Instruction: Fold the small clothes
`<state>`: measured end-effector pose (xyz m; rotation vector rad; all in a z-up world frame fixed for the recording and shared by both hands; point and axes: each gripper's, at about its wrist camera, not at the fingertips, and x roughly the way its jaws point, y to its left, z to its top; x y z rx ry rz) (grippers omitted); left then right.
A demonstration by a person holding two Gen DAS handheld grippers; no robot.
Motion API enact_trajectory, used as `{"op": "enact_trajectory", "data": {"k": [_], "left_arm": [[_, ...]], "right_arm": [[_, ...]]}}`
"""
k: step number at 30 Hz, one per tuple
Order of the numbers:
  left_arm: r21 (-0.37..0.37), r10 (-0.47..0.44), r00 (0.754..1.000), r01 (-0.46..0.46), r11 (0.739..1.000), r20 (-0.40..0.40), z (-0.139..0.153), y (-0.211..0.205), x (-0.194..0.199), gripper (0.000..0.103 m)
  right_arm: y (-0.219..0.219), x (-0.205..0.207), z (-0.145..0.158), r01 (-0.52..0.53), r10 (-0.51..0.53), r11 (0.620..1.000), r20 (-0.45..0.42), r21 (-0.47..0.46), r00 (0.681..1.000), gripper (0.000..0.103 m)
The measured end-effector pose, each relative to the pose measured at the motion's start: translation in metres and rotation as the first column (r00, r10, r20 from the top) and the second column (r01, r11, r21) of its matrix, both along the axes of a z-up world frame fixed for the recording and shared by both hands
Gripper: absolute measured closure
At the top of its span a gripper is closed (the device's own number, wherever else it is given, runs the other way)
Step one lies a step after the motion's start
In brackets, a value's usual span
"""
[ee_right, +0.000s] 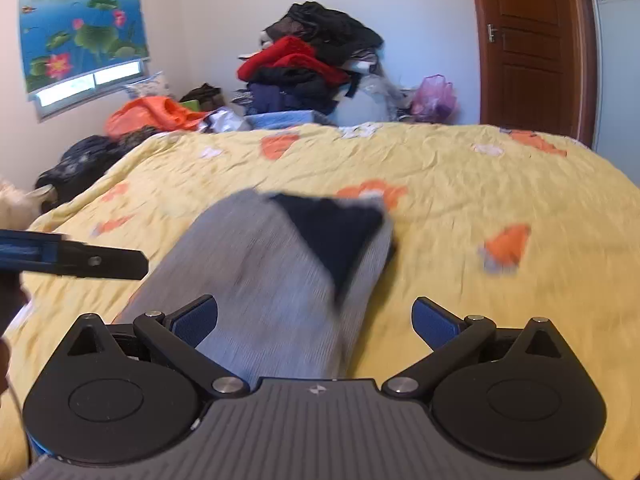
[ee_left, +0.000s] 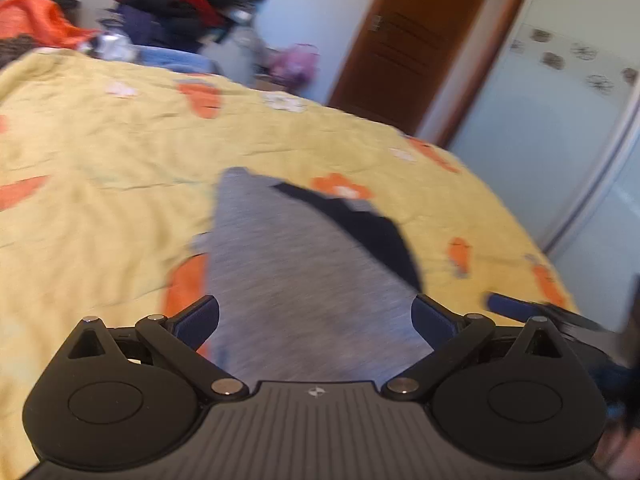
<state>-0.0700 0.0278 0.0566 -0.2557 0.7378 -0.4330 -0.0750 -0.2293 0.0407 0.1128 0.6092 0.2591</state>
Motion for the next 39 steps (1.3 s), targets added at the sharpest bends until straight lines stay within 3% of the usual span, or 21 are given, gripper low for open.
{"op": "enact_trajectory", "data": {"k": [1, 3, 6, 7, 8, 12, 14, 17, 24, 27, 28, 30, 32, 34, 37, 39], "left_arm": [[-0.019, -0.027, 1.0, 0.027, 0.999, -0.009, -0.003, -0.005, 0.01, 0.0], [0.023, 0.03, 0.998, -0.029, 0.999, -0.054, -0.01, -0.011, 0.027, 0.0], [-0.017, 0.046, 0.994, -0.048, 0.999, -0.102, -0.02, -0.005, 0.049, 0.0], [-0.011, 0.057, 0.992, -0.059, 0.998, -0.108, -0.022, -0.002, 0.055, 0.0], [-0.001, 0.062, 0.992, -0.062, 0.998, -0.111, -0.023, -0.002, 0.059, 0.0], [0.082, 0.043, 0.988, -0.031, 0.996, -0.15, -0.039, -0.005, 0.073, 0.0], [0.075, 0.035, 0.985, -0.022, 0.997, -0.167, -0.043, -0.003, 0.07, 0.0], [0.091, 0.022, 0.992, -0.01, 0.996, -0.127, -0.031, -0.008, 0.064, 0.0], [0.189, -0.032, 0.997, 0.044, 0.981, -0.066, -0.034, -0.022, 0.03, 0.0], [0.247, -0.018, 0.995, 0.041, 0.968, -0.094, -0.054, -0.019, 0.026, 0.0], [0.261, -0.019, 0.997, 0.039, 0.964, -0.081, -0.056, -0.016, 0.023, 0.0], [0.251, 0.01, 0.998, 0.006, 0.968, -0.06, -0.046, -0.007, 0.018, 0.0], [0.238, 0.023, 1.0, -0.026, 0.971, 0.014, -0.024, 0.001, 0.012, 0.0], [0.194, 0.019, 0.997, -0.033, 0.981, 0.073, 0.0, 0.003, 0.015, 0.0], [0.04, -0.01, 0.999, 0.009, 0.999, 0.049, 0.016, -0.005, 0.04, 0.0], [0.016, 0.008, 1.0, -0.009, 1.0, 0.028, 0.014, -0.016, 0.063, 0.0]], "right_arm": [[-0.001, 0.017, -0.001, -0.011, 0.012, 1.0, -0.034, 0.024, 0.999, 0.001], [-0.002, 0.046, -0.006, -0.028, 0.036, 0.997, -0.107, 0.073, 0.994, 0.005], [0.0, 0.075, -0.016, -0.012, 0.028, 0.996, -0.187, 0.084, 0.982, 0.017], [0.0, 0.081, -0.021, -0.018, 0.037, 0.996, -0.205, 0.093, 0.978, 0.027], [0.002, 0.083, -0.026, -0.004, 0.02, 0.997, -0.216, 0.078, 0.976, 0.044], [-0.003, 0.081, -0.033, 0.004, 0.027, 0.988, -0.197, 0.155, 0.98, 0.062], [-0.009, 0.08, -0.028, 0.014, 0.019, 0.983, -0.175, 0.182, 0.984, 0.074], [-0.011, 0.074, -0.015, -0.015, 0.038, 0.985, -0.131, 0.171, 0.991, 0.078], [-0.025, 0.058, -0.006, -0.032, 0.045, 0.983, -0.069, 0.179, 0.997, 0.081], [-0.02, 0.07, -0.028, -0.055, 0.063, 0.997, -0.15, 0.054, 0.987, 0.081], [-0.022, 0.069, -0.03, -0.043, 0.051, 0.997, -0.136, 0.061, 0.989, 0.073], [-0.028, 0.066, -0.023, -0.02, 0.033, 0.995, -0.134, 0.094, 0.99, 0.065], [-0.027, 0.054, -0.006, -0.002, 0.003, 1.0, -0.056, 0.023, 0.998, 0.039], [-0.022, 0.047, 0.008, -0.044, 0.045, 0.999, 0.022, -0.016, 0.999, 0.036], [-0.003, 0.059, 0.008, -0.093, 0.094, 0.993, 0.001, -0.079, 0.996, 0.036], [0.008, 0.068, -0.001, -0.088, 0.089, 0.987, -0.003, -0.133, 0.996, 0.034]]}}
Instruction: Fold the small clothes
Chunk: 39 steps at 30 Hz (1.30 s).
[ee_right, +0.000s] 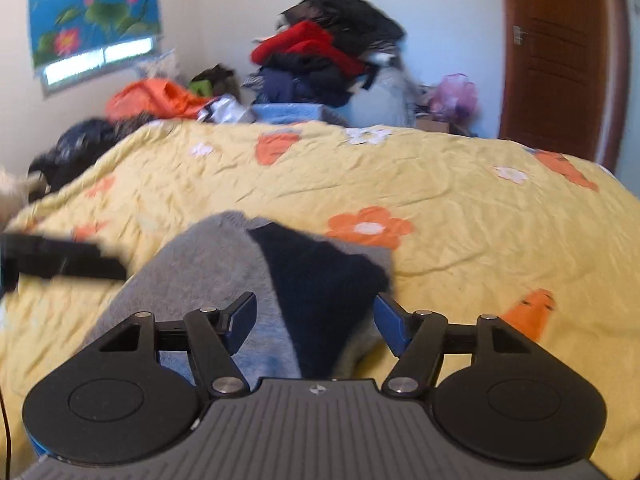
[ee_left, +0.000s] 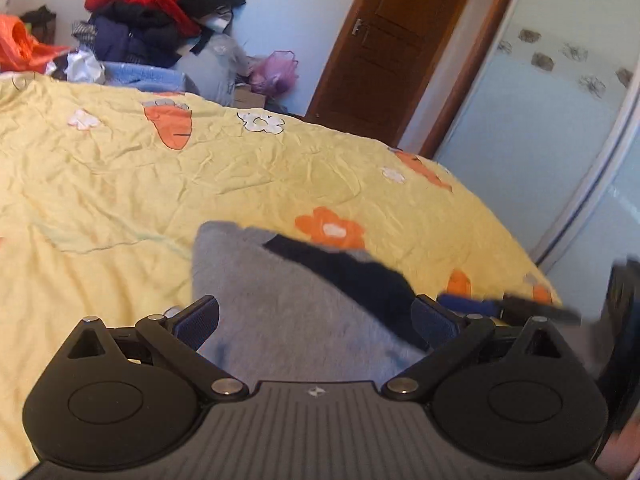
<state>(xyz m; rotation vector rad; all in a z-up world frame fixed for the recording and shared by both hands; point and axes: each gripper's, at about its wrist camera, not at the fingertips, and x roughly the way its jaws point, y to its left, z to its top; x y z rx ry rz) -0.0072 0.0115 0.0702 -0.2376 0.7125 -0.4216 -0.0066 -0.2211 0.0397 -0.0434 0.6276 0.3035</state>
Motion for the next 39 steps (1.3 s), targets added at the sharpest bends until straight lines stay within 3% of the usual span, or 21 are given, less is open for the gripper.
{"op": "enact_trajectory", "data": {"k": [1, 2, 4, 5, 6, 9, 10, 12, 13, 16, 21, 23, 26, 28, 29, 31, 33, 36, 39], "left_arm": [[0.015, 0.005, 1.0, -0.005, 1.0, -0.014, -0.005, -0.008, 0.011, 0.0], [0.017, -0.006, 0.999, 0.007, 1.0, -0.034, -0.011, -0.014, 0.022, 0.0], [0.044, -0.003, 0.997, 0.007, 0.999, -0.076, -0.03, -0.027, 0.038, 0.0], [0.071, 0.001, 0.997, 0.004, 0.997, -0.078, -0.038, -0.032, 0.042, 0.0], [0.107, 0.004, 0.999, 0.002, 0.994, -0.053, -0.044, -0.035, 0.043, 0.0], [0.21, -0.004, 1.0, 0.006, 0.978, -0.009, -0.049, -0.046, 0.04, 0.0], [0.254, -0.014, 1.0, 0.015, 0.967, -0.004, -0.049, -0.049, 0.039, 0.0], [0.287, -0.008, 1.0, 0.009, 0.958, -0.006, -0.039, -0.047, 0.03, 0.0], [0.251, 0.002, 1.0, 0.0, 0.968, -0.007, -0.032, -0.04, 0.022, 0.0], [0.116, -0.054, 0.998, 0.056, 0.992, -0.021, -0.016, -0.017, -0.012, 0.0], [0.103, -0.133, 0.99, 0.137, 0.985, -0.052, -0.032, -0.006, -0.066, 0.0], [0.147, -0.127, 0.989, 0.137, 0.98, -0.074, -0.046, -0.005, -0.075, 0.0], [0.225, -0.122, 0.987, 0.144, 0.964, -0.107, -0.071, -0.002, -0.08, 0.0], [0.278, -0.121, 0.992, 0.127, 0.952, -0.04, -0.076, 0.003, -0.088, 0.0], [0.278, -0.118, 0.993, 0.122, 0.953, -0.031, -0.077, 0.006, -0.091, 0.0], [0.295, -0.107, 0.993, 0.118, 0.948, -0.05, -0.069, 0.01, -0.094, 0.0], [0.28, -0.097, 0.995, 0.098, 0.955, -0.019, -0.052, 0.015, -0.104, 0.0], [0.207, -0.177, 0.983, 0.166, 0.964, 0.037, -0.029, 0.012, -0.123, 0.0], [0.11, -0.248, 0.969, 0.245, 0.963, 0.008, -0.029, 0.003, -0.122, 0.0]], "right_arm": [[0.003, 0.006, -0.006, -0.013, 0.012, 1.0, -0.022, -0.005, 1.0, 0.035], [0.004, 0.012, -0.011, -0.043, 0.043, 0.999, -0.04, 0.01, 0.998, 0.045], [0.009, 0.018, -0.017, -0.035, 0.034, 0.998, -0.028, -0.046, 0.999, 0.062], [0.008, 0.022, -0.02, -0.026, 0.024, 0.998, -0.035, -0.055, 0.999, 0.073], [0.004, 0.027, -0.023, -0.013, 0.011, 0.999, -0.055, -0.045, 0.998, 0.076], [-0.006, 0.028, -0.031, -0.002, 0.0, 0.999, -0.061, -0.035, 0.998, 0.075], [-0.005, 0.029, -0.03, 0.005, -0.008, 0.999, -0.065, -0.043, 0.998, 0.07], [-0.006, 0.027, -0.023, 0.054, -0.058, 0.997, -0.063, -0.063, 0.996, 0.049], [-0.007, 0.02, -0.018, 0.068, -0.071, 0.996, -0.055, -0.065, 0.996, 0.037], [-0.011, -0.01, -0.009, 0.013, -0.013, 1.0, -0.057, -0.002, 0.998, 0.039], [-0.007, -0.065, -0.011, -0.054, 0.056, 0.998, -0.055, 0.029, 0.997, 0.045], [-0.003, -0.078, -0.018, -0.073, 0.076, 0.997, -0.072, 0.035, 0.995, 0.056], [0.005, -0.087, -0.033, -0.062, 0.06, 0.998, -0.094, -0.011, 0.994, 0.064], [0.0, -0.087, -0.041, -0.052, 0.052, 0.999, -0.086, 0.001, 0.995, 0.06], [-0.004, -0.084, -0.042, -0.032, 0.033, 0.999, -0.099, 0.009, 0.995, 0.049], [-0.011, -0.084, -0.036, -0.009, 0.013, 0.999, -0.114, 0.036, 0.993, 0.048], [-0.012, -0.097, -0.025, 0.006, -0.004, 1.0, -0.072, 0.019, 0.997, 0.048], [-0.011, -0.119, -0.014, -0.045, 0.048, 0.997, -0.03, 0.066, 0.998, 0.054], [0.002, -0.126, -0.017, -0.118, 0.121, 0.991, -0.056, 0.057, 0.991, 0.059]]}}
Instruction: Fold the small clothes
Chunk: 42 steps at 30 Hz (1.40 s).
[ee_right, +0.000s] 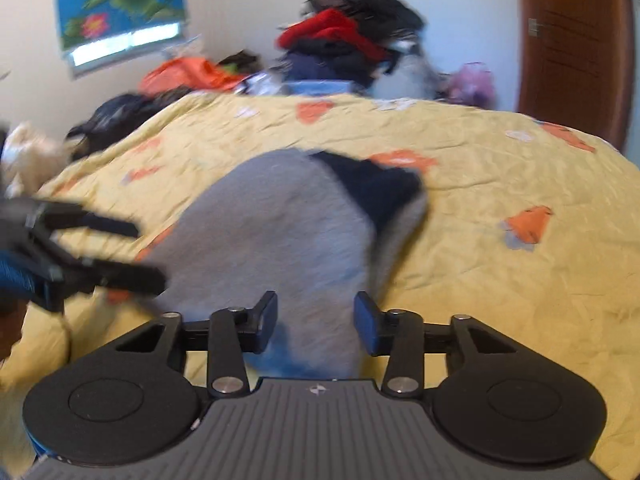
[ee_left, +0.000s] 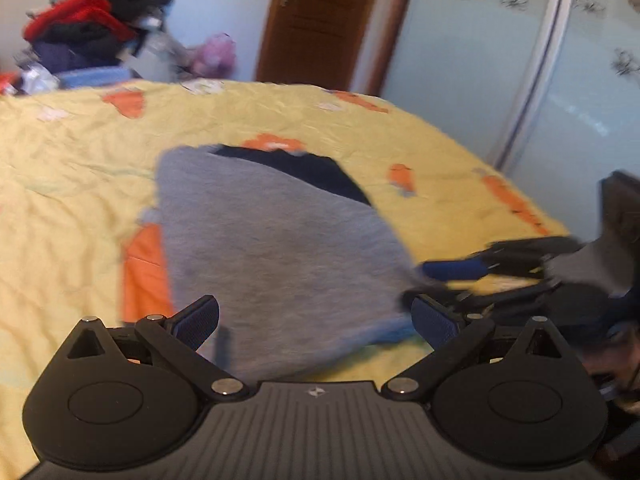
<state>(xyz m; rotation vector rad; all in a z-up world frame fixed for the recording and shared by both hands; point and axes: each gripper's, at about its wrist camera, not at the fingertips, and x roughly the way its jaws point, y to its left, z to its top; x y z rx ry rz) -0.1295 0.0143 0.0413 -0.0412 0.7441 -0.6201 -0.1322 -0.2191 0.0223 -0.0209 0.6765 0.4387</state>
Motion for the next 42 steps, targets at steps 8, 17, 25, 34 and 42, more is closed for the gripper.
{"op": "enact_trajectory", "data": {"k": [8, 17, 25, 34, 42], "left_arm": [[0.216, 0.114, 0.993, -0.112, 0.97, 0.004, -0.047, -0.002, 0.011, 0.0], [0.234, 0.212, 0.977, -0.208, 0.95, 0.006, -0.029, 0.008, -0.001, 0.0], [0.259, 0.251, 0.968, -0.238, 0.936, -0.018, -0.036, 0.002, 0.008, 0.0], [0.248, 0.334, 0.943, -0.323, 0.913, -0.001, -0.035, 0.008, -0.003, 0.0], [0.253, 0.447, 0.893, -0.444, 0.859, 0.052, -0.046, 0.021, -0.029, 0.0]], "right_arm": [[-0.01, 0.012, -0.016, 0.028, -0.031, 0.999, -0.069, -0.036, 0.997, 0.059], [0.011, -0.006, 0.013, 0.003, -0.002, 1.0, 0.046, -0.01, 0.999, 0.059], [0.009, 0.004, -0.021, 0.045, -0.047, 0.997, -0.023, -0.065, 0.999, 0.036], [-0.015, -0.032, 0.0, 0.198, -0.195, 0.979, 0.079, -0.037, 0.978, 0.001], [-0.008, -0.054, -0.023, 0.143, -0.143, 0.99, -0.002, 0.016, 0.99, 0.0]]}}
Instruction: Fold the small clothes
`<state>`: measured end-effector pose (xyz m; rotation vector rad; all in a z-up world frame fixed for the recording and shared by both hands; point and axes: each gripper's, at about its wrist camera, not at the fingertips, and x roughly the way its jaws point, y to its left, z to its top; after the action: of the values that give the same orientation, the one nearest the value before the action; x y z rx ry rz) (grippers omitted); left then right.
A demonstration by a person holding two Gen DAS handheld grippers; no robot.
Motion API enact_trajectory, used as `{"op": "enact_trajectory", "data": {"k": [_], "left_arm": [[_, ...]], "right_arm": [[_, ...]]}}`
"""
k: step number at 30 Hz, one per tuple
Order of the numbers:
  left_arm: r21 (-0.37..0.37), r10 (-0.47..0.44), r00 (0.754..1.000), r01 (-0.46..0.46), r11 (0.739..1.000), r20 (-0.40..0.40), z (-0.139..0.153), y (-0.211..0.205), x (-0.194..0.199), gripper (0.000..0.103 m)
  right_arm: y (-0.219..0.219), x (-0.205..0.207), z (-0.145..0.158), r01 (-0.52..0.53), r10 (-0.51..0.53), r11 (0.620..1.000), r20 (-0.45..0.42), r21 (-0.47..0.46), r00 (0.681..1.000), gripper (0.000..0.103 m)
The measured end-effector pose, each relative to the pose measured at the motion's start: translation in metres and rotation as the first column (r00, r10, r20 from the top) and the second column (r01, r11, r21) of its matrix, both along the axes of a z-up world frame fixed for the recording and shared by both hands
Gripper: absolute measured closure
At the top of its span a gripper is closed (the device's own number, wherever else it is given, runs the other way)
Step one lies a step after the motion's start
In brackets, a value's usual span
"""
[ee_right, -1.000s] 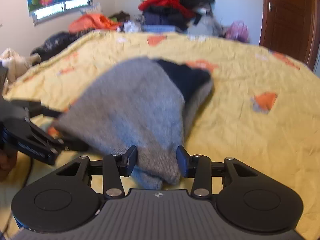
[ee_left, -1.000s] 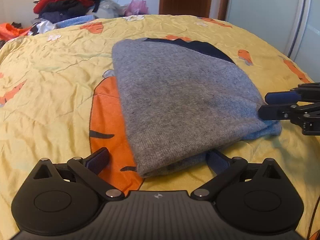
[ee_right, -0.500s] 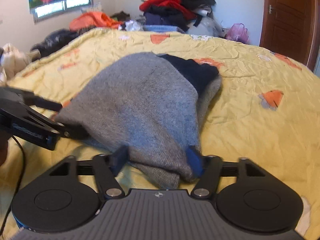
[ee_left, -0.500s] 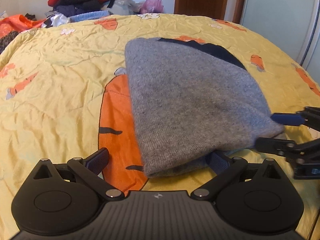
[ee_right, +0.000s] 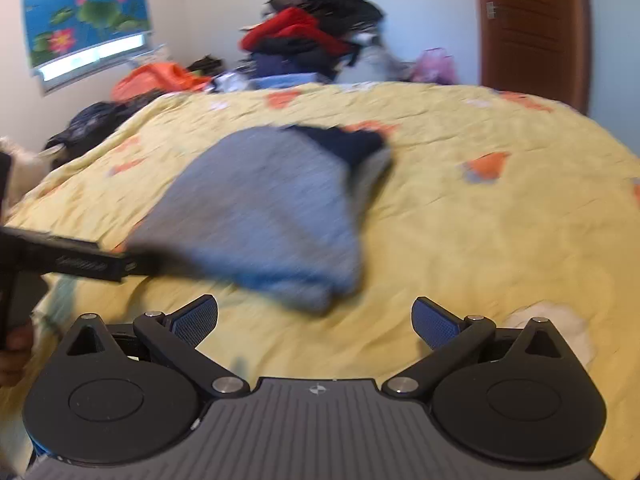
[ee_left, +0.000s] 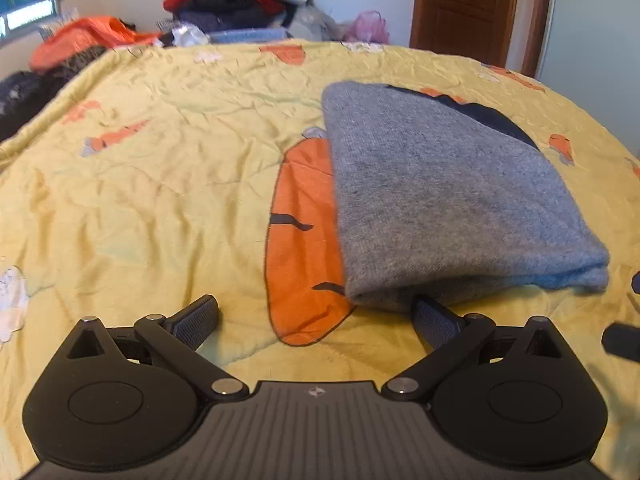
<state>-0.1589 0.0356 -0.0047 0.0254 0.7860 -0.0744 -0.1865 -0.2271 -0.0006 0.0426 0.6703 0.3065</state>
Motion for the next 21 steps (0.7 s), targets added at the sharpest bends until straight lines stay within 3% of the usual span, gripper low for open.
{"op": "enact_trajectory", "data": {"k": [8, 12, 14, 21], "left_arm": [[-0.008, 0.034, 0.999, -0.034, 0.999, 0.042, -0.002, -0.001, -0.01, 0.0], [-0.021, 0.045, 0.998, -0.044, 0.999, 0.033, -0.001, -0.005, -0.015, 0.0], [0.013, 0.031, 0.999, -0.032, 0.999, 0.043, -0.003, -0.011, -0.016, 0.0], [0.002, 0.007, 0.999, -0.008, 1.0, 0.051, -0.005, -0.009, -0.015, 0.0]], "right_arm": [[0.051, -0.005, -0.004, 0.023, -0.02, 0.994, 0.027, -0.105, 0.999, 0.0], [0.056, 0.01, -0.01, 0.033, -0.037, 0.993, -0.032, -0.11, 0.999, 0.0], [0.056, 0.012, -0.012, 0.04, -0.044, 0.993, -0.04, -0.114, 0.998, 0.0], [0.059, 0.021, -0.015, 0.082, -0.088, 0.986, -0.04, -0.144, 0.995, 0.0]]}}
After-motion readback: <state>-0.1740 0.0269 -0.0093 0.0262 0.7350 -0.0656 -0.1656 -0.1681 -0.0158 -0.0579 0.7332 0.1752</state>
